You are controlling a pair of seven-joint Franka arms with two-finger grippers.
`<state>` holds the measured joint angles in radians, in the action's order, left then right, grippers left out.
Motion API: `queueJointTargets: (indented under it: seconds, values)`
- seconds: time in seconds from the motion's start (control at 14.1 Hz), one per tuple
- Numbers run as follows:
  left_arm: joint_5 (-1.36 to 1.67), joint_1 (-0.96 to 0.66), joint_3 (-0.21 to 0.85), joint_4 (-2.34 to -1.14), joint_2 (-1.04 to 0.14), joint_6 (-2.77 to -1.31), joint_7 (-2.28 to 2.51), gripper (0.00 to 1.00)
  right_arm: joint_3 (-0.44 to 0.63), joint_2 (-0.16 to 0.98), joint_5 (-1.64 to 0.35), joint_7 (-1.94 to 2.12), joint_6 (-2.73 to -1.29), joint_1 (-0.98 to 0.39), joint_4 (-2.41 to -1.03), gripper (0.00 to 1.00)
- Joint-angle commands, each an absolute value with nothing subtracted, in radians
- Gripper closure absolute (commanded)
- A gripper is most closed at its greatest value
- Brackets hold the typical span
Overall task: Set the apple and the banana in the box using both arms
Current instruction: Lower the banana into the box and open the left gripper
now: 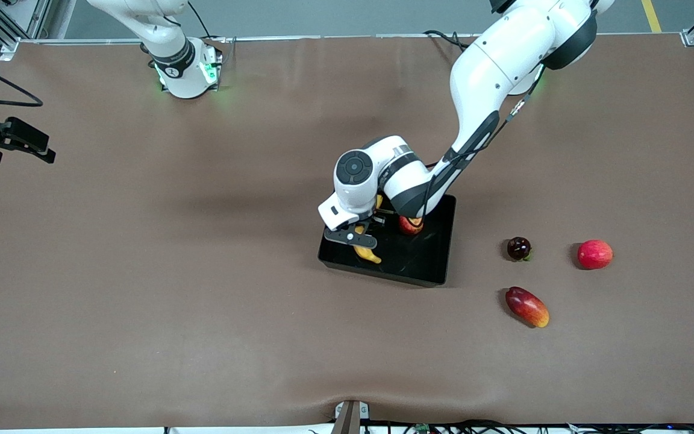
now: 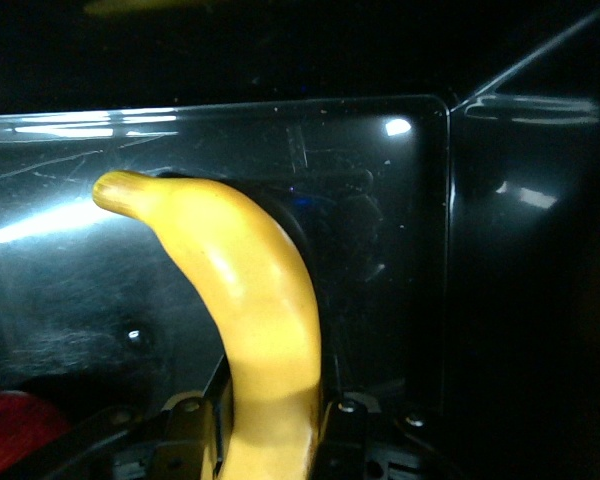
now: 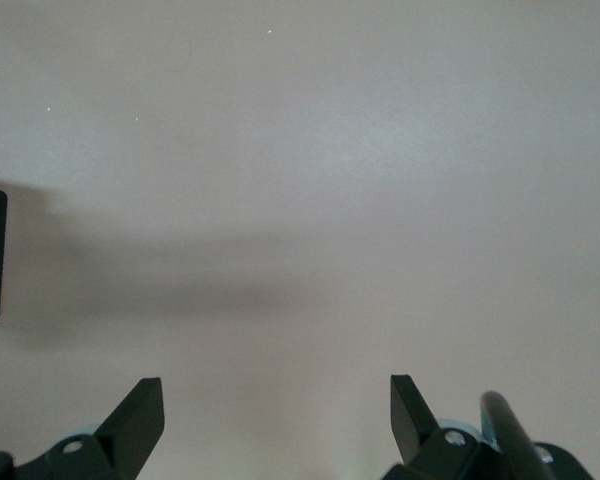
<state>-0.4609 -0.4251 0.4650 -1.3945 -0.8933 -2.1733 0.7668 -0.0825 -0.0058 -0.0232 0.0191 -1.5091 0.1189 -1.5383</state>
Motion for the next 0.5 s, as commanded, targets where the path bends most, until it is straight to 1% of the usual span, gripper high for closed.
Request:
queueJointTargets:
  seconds: [0.0,0.07,0.14,0.21,0.28,0.43]
  values:
    - [-0.46,-0.445,0.456,-1.37,-0.929,-2.209,0.807,1.0,-0.095,-0.003,-0.032,0.032,-1.496,0.143,-1.525,0.0]
    - [-0.462,-0.445,0.454,-1.37,-0.934,-2.22,0.805,1.0,-0.095,-0.002,-0.032,0.032,-1.496,0.143,-1.523,0.0]
    - [-0.462,-0.446,0.442,-1.37,-0.933,-2.22,0.805,0.86,-0.095,-0.003,-0.032,0.032,-1.496,0.144,-1.523,0.0]
    - [-0.46,-0.448,0.431,-1.371,-0.931,-2.22,0.807,0.51,-0.095,-0.003,-0.034,0.032,-1.496,0.146,-1.525,0.0]
    - [-0.463,-0.446,0.43,-1.371,-0.925,-2.22,0.805,0.01,-0.095,-0.002,-0.034,0.034,-1.496,0.149,-1.525,0.0]
    - [-0.463,-0.44,0.43,-1.37,-0.905,-2.218,0.804,0.0,-0.095,-0.002,-0.035,0.032,-1.496,0.15,-1.523,0.0]
